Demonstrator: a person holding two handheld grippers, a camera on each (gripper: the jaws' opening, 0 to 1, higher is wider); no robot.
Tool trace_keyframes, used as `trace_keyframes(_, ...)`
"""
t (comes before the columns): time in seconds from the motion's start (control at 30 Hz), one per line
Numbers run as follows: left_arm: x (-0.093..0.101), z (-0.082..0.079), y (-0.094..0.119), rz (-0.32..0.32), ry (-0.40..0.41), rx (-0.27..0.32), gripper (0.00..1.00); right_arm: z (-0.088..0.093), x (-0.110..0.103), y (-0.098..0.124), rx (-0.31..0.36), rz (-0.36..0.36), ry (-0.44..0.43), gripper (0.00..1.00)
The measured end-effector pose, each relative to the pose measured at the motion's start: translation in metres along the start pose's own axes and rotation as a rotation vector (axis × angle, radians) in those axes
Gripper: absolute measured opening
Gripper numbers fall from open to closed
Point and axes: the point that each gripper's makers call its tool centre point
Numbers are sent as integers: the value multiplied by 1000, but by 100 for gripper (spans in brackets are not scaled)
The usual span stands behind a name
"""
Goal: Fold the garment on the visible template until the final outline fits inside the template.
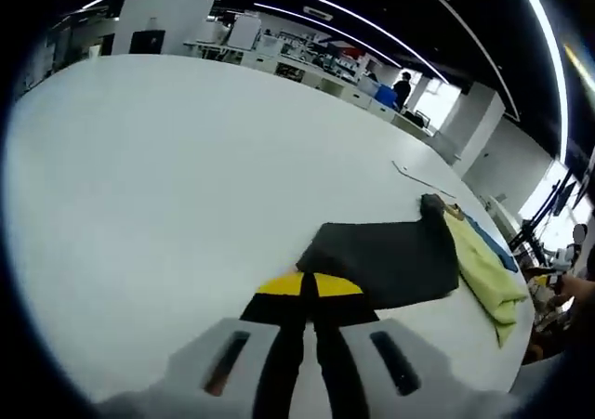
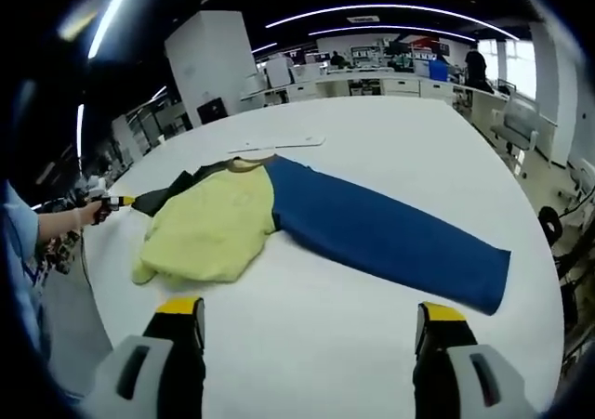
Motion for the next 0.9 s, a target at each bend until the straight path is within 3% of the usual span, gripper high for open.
trace_keyframes(0.33, -42, -11, 1, -111, 84, 63, 0, 2, -1, -6, -25, 5, 8, 95)
trace_keyframes(0.43, -48, -25, 9, -149, -15, 117, 0, 2, -1, -6, -28, 4, 6, 95)
trace_keyframes(0.47, -49, -25, 11, -154, -2, 118, 0, 3, -2, -7, -29, 3, 6, 95)
trace_keyframes(0.7, -54, -17, 9, -166, 31, 90, 0, 1, -1, -7, -24, 4, 5, 95)
trace_keyframes(0.9, -55, -8, 13, -218, 76, 35, 0, 3, -1, -4, -19, 6, -1, 95)
Point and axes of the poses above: the point that each gripper's makers call its tool centre point, and the gripper's own axes: y roughly backward along the fingers, x roughly to its right, z roughly out of its underside
